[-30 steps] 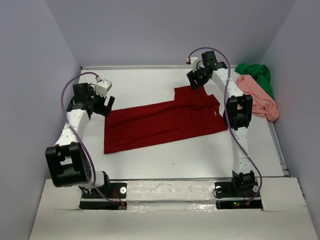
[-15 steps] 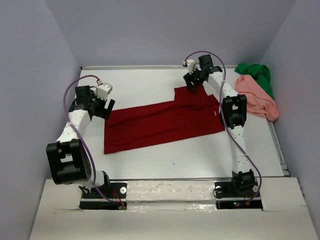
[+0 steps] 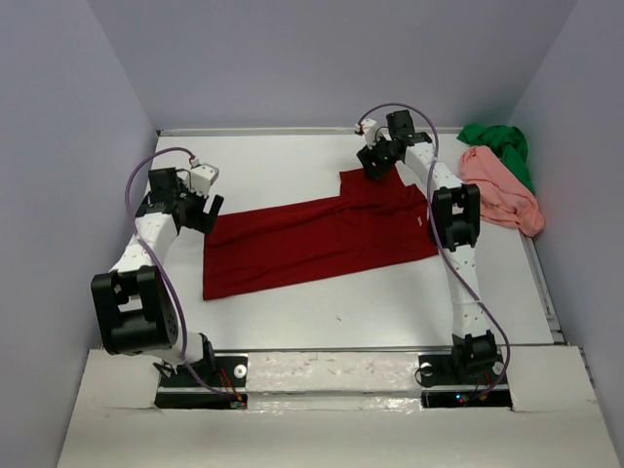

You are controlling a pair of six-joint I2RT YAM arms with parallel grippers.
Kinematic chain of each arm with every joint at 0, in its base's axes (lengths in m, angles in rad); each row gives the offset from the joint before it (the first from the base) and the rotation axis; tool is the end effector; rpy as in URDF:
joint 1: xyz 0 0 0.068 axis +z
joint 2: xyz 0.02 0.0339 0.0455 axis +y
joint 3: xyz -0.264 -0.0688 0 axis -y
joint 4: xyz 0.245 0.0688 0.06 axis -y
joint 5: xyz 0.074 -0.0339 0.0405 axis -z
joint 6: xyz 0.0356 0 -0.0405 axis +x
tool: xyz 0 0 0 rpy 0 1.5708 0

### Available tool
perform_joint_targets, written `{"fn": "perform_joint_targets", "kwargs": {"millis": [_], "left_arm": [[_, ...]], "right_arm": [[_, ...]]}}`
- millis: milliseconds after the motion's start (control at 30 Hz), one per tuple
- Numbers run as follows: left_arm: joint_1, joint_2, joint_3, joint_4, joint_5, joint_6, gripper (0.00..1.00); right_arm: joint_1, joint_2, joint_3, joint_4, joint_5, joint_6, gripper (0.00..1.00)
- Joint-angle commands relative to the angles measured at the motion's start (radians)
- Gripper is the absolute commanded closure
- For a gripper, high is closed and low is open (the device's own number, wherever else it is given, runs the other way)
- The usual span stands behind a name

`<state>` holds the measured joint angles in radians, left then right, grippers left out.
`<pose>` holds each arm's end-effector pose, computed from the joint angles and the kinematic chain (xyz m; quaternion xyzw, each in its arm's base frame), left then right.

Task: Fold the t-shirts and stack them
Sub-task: Fold the other side of the tshirt into a rectangle

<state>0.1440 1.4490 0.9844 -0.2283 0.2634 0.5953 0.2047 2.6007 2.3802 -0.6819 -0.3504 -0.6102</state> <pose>0.3153 0.0363 0.2502 0.2552 0.8621 0.0414 0.4358 0.5508 0.1268 0.1701 -0.4211 0.8314 0.0962 0.3495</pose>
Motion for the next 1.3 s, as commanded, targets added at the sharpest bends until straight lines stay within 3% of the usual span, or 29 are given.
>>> {"fn": "perform_joint_targets", "kwargs": {"millis": [0,267,533,800,900,1000,1267], "left_arm": [[-0.003,0.002,-0.01,0.014,-0.004,0.014,0.01],[-0.003,0.005,-0.012,0.012,-0.006,0.017,0.01],[-0.003,0.019,-0.004,-0.003,0.005,0.021,0.01],[-0.003,0.033,0.007,-0.026,0.014,0.029,0.01],[-0.003,0.037,0.01,-0.028,0.016,0.028,0.01],[-0.003,0.044,0.016,-0.034,0.016,0.031,0.01],[-0.003,0.021,0.016,-0.039,0.022,0.032,0.01]], "right_arm": [[0.01,-0.025,-0.029,0.016,-0.007,-0.036,0.33],[0.01,-0.011,-0.041,-0.004,-0.01,-0.045,0.34],[0.01,-0.021,-0.098,-0.025,-0.009,-0.074,0.6],[0.01,-0.031,-0.153,-0.068,-0.001,-0.108,0.64],[0.01,-0.028,-0.162,-0.068,0.019,-0.112,0.76],[0.01,-0.025,-0.15,-0.067,0.04,-0.117,0.99],[0.01,-0.102,-0.133,-0.07,0.064,-0.125,1.0]]}}
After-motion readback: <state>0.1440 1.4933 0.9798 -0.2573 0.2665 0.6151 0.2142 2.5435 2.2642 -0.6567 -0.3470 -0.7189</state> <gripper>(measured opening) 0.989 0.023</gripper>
